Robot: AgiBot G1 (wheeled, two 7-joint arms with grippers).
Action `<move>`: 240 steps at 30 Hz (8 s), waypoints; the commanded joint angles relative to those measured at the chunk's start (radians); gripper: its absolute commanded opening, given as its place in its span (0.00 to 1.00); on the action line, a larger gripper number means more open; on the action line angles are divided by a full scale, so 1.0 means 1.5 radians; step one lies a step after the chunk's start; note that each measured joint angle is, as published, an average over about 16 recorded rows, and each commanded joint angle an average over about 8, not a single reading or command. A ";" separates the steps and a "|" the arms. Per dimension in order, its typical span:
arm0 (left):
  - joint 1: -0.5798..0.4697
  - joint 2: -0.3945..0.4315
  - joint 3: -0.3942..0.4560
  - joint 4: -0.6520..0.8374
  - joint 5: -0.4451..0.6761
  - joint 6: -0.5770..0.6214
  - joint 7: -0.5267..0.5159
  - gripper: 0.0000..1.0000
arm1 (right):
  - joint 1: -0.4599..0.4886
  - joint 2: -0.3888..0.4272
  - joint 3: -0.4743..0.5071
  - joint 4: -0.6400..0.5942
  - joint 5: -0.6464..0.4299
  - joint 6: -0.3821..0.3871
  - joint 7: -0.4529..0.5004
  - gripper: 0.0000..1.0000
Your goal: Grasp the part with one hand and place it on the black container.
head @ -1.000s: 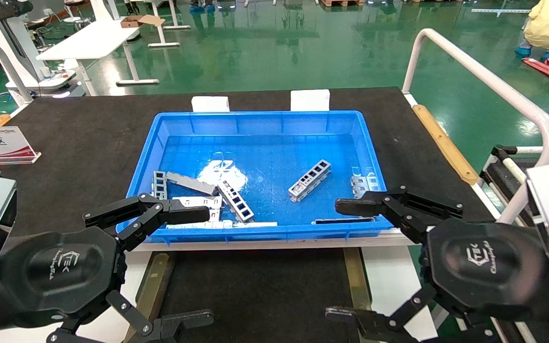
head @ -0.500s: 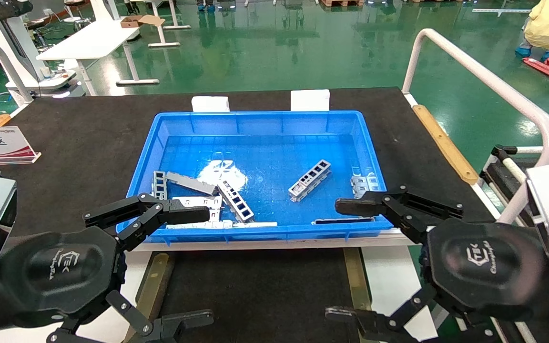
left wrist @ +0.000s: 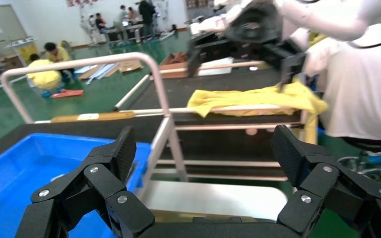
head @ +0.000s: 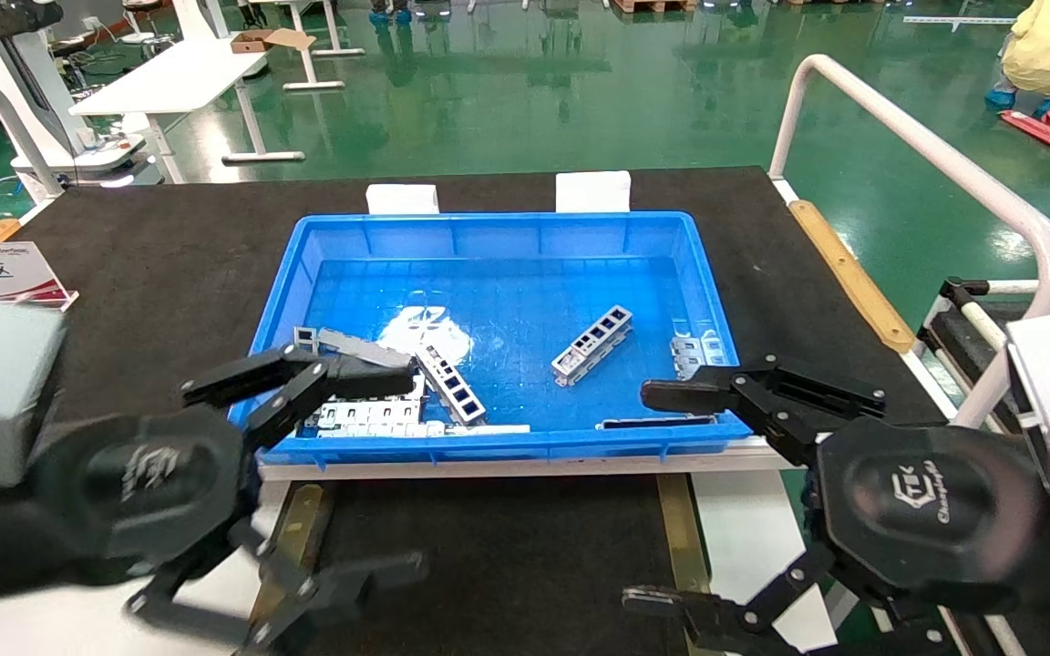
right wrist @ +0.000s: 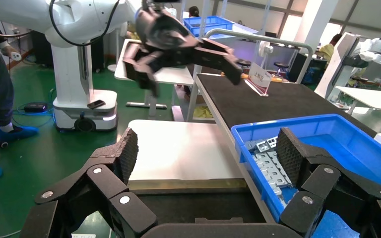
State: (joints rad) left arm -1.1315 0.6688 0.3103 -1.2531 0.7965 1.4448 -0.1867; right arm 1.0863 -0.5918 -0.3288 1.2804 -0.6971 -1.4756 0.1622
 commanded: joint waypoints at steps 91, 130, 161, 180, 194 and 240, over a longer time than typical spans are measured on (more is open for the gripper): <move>-0.259 0.468 0.693 0.406 0.174 -0.762 -0.173 0.00 | 0.001 0.001 -0.002 0.000 0.001 0.001 -0.001 0.00; -0.303 0.390 0.564 0.401 -0.004 -0.588 0.012 0.00 | 0.001 0.001 -0.002 0.000 0.002 0.001 -0.001 0.00; -0.014 0.081 0.518 0.002 -0.102 -0.502 0.112 0.00 | 0.001 0.001 -0.003 0.000 0.002 0.001 -0.001 0.00; 0.173 0.162 0.530 0.008 -0.149 -0.797 0.067 0.00 | 0.001 0.001 -0.003 0.000 0.002 0.001 -0.002 0.00; 0.186 0.291 0.518 0.078 -0.193 -0.984 0.017 0.00 | 0.001 0.001 -0.004 0.000 0.002 0.001 -0.002 0.00; 0.169 0.443 0.471 0.236 -0.213 -1.077 -0.029 1.00 | 0.001 0.002 -0.004 0.000 0.003 0.002 -0.002 1.00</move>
State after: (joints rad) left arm -0.8780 1.3331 1.0160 -0.9009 0.4778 -0.1702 -0.2303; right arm 1.0880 -0.5893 -0.3353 1.2802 -0.6928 -1.4732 0.1590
